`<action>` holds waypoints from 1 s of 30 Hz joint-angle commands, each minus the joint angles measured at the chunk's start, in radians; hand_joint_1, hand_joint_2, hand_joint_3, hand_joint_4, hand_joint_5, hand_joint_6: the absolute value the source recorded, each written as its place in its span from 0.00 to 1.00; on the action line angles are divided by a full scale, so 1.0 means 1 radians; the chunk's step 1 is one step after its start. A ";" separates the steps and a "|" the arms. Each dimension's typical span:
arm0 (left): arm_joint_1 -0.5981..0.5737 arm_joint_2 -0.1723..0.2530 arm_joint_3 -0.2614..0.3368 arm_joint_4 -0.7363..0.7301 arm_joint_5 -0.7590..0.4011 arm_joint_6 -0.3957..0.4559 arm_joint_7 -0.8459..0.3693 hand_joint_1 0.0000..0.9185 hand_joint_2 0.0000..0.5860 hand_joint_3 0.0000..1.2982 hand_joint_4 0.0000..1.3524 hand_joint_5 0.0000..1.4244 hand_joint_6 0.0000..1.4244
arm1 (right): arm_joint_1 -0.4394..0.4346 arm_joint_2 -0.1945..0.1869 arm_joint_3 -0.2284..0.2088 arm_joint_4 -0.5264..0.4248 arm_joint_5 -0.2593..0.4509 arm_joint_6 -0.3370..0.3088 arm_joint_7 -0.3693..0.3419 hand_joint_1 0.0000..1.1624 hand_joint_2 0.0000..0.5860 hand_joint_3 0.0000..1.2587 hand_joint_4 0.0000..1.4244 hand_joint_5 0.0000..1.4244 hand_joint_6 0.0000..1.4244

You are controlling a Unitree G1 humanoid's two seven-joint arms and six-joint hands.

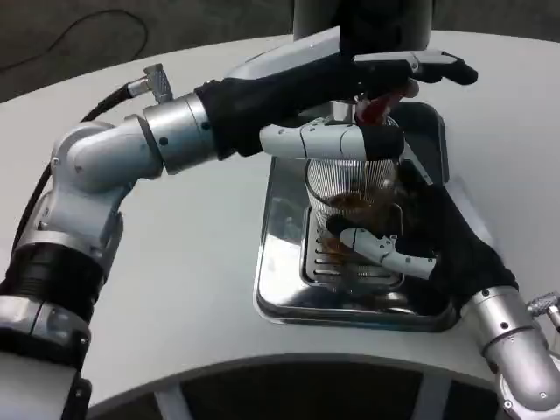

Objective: Grasp the cup under the faucet to collect the drink, then remove the cup.

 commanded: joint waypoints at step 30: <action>0.023 0.003 -0.018 -0.037 0.038 0.014 0.005 0.00 0.13 0.14 0.05 0.06 0.04 | 0.021 0.075 0.080 0.033 -0.050 -0.027 -0.114 0.64 0.37 0.14 0.16 0.20 0.20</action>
